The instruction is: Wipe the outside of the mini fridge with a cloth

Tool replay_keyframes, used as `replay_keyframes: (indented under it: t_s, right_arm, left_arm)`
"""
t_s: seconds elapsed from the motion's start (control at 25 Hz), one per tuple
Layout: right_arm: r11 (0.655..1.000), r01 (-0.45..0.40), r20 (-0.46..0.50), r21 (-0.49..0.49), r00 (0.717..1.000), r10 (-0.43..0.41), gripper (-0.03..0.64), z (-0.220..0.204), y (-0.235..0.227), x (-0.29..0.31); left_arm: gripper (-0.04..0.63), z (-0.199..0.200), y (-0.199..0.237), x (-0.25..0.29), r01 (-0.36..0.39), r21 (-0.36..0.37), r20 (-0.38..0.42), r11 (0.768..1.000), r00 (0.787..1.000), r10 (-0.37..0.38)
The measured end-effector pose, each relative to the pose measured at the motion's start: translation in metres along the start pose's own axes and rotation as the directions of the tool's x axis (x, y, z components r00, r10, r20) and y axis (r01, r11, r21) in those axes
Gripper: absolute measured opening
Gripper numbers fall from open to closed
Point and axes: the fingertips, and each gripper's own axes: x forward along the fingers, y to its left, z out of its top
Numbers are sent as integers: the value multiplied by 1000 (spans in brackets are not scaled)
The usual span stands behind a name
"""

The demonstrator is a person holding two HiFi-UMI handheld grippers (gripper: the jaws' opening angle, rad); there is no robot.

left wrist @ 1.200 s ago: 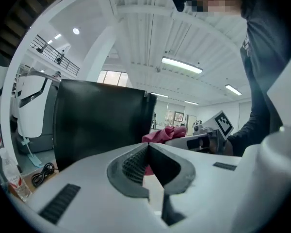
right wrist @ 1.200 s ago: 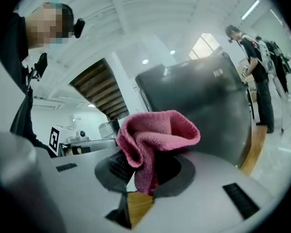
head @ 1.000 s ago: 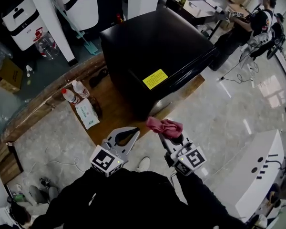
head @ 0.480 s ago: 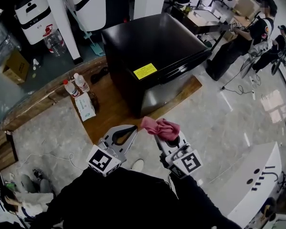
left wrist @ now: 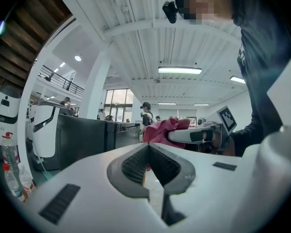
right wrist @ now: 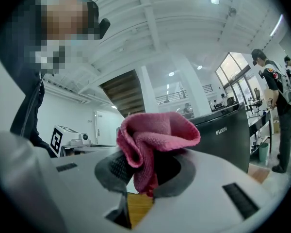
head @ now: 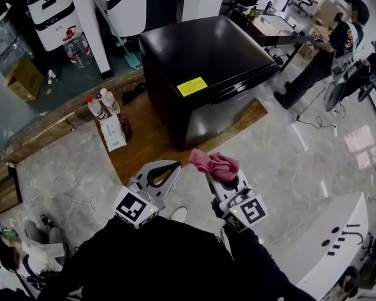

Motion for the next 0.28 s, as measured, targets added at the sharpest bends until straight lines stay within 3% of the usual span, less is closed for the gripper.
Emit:
replay_keyframes:
  t_s: [0.28]
  right_arm:
    - [1000,-12,-30,-13,999,11,80,-6,5,-12]
  left_arm:
    - [5,-3,-11,0,3,-8,-6,1000,1000,-3]
